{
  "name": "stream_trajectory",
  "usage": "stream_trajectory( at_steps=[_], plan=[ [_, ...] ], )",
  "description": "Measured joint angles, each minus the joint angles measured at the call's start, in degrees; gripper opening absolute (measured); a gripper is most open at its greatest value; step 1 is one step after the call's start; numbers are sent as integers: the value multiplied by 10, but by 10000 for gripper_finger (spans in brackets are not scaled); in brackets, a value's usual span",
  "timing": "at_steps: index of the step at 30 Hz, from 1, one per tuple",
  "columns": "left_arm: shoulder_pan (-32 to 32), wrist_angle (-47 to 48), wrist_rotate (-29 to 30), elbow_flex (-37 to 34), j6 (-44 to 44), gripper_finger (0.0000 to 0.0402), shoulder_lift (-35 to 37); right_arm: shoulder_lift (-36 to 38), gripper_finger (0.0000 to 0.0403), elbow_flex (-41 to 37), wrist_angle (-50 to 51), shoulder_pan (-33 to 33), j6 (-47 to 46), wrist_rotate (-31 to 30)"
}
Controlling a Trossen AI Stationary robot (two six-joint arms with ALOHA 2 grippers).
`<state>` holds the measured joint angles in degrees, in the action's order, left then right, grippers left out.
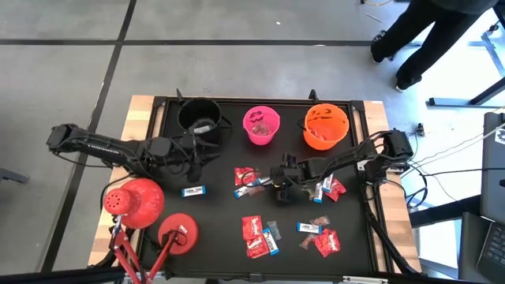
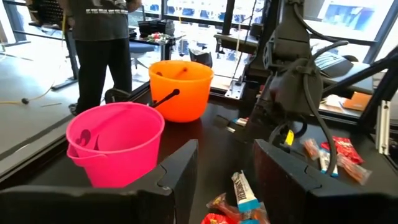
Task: Organize candy in baskets
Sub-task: Put the white chocolate bar into the black bucket
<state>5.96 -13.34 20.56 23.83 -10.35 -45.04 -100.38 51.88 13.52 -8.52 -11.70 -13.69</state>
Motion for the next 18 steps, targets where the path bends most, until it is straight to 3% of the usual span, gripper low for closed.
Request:
stream_trajectory(
  at_steps=[4, 18],
  plan=[
    [10, 0, 0, 0, 0, 145, 0, 0, 9, 0, 0, 0, -2, 12],
    [28, 16, 17, 0, 2, 145, 0, 63, 4, 0, 0, -1, -47, 30]
  ],
)
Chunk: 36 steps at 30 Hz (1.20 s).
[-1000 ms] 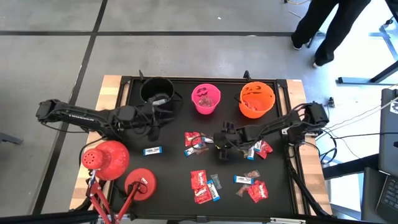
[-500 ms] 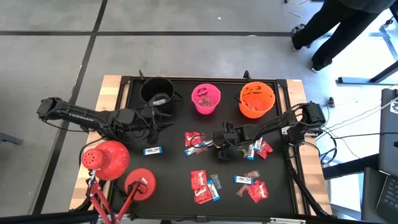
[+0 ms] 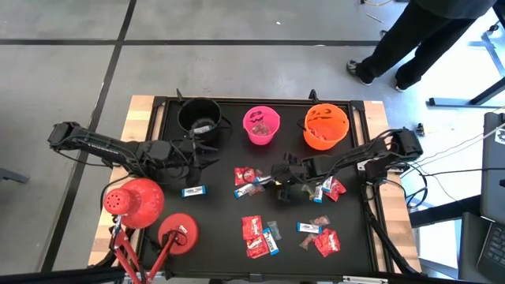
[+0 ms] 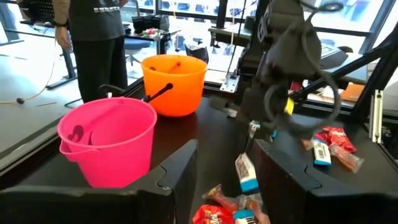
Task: Organize candy in baskets
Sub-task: Put the white chocolate bar into the black bucket
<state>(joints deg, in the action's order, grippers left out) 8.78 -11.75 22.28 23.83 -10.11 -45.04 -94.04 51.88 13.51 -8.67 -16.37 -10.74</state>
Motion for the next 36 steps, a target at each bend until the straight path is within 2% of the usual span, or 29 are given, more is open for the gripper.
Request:
stream_trajectory(
  at_steps=[6, 10, 22, 30, 36],
  plan=[
    [0, 15, 0, 0, 1, 145, 0, 42, 4, 0, -19, 0, 0, 0],
    [0, 26, 0, 0, 0, 145, 0, 56, 1, 0, -68, 0, 3, 4],
    [0, 28, -2, 0, 6, 145, 0, 56, 2, 0, -214, 1, 33, 8],
    [0, 27, -46, 0, 18, 145, 0, 56, 3, 0, -278, 1, 23, 8],
    [0, 12, -77, 0, 82, 145, 0, 56, 3, 0, -305, 1, -1, -2]
  ],
)
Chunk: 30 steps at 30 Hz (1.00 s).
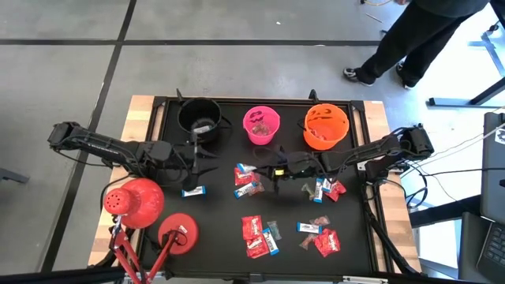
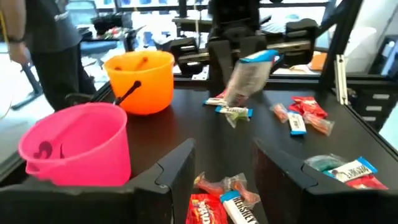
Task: Organize candy in baskets
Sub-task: Put the white chocolate bar into the black bucket
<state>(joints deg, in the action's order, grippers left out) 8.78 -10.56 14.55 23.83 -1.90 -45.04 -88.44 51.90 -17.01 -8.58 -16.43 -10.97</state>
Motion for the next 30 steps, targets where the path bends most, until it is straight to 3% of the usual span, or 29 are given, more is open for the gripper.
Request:
stream_trajectory(
  at_steps=[6, 16, 30],
  plan=[
    [-4, -27, -31, 0, 36, 149, 0, 0, 3, 0, -4, 0, -27, 0],
    [-18, -58, -53, 0, 49, 196, -12, 0, 3, 0, -35, 0, -58, 13],
    [-17, -122, -64, 0, 56, 199, -85, -1, 3, 0, -63, 0, -61, 16]
  ],
)
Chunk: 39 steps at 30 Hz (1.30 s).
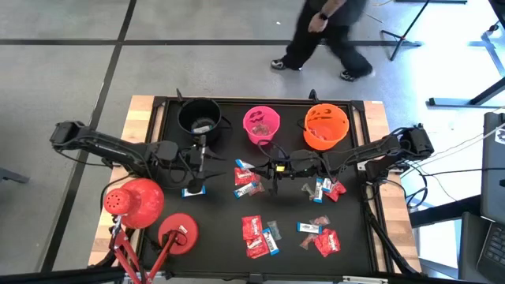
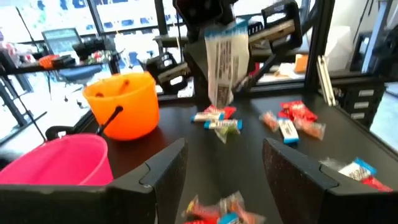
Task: Organize candy in baskets
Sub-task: Put the white chocolate bar into the black bucket
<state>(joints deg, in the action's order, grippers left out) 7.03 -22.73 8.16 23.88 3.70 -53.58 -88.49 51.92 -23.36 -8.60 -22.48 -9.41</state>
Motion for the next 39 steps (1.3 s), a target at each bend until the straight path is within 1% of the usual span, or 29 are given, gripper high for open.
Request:
stream_trajectory(
  at_steps=[6, 9, 13, 17, 20, 22, 29, 34, 39],
  plan=[
    [0, -44, 0, 0, 3, 199, -32, 0, 3, 0, -9, 0, 4, 0],
    [0, -88, 5, 0, 4, 199, -51, 0, 3, 0, -9, 0, 12, -1],
    [0, -161, 6, 0, -6, 199, -75, 0, 3, 0, -13, 0, 15, -43],
    [-4, -209, 48, 0, -17, 200, -97, -8, 3, 0, -31, 0, 24, -79],
    [-14, -231, 39, 0, -39, 200, -114, -16, 3, 0, -40, 0, 33, -105],
    [-16, -252, 28, 0, -50, 200, -124, -21, 3, 0, -42, 0, 33, -111],
    [-17, -284, 29, 0, -63, 200, -146, -32, 3, 0, -40, 0, 35, -116],
    [-17, -284, 45, 0, -49, 199, -147, -36, 3, 0, -40, 0, 34, -116],
    [-17, -284, 43, 0, -48, 199, -147, -36, 3, 0, -40, 0, 34, -116]
  ],
)
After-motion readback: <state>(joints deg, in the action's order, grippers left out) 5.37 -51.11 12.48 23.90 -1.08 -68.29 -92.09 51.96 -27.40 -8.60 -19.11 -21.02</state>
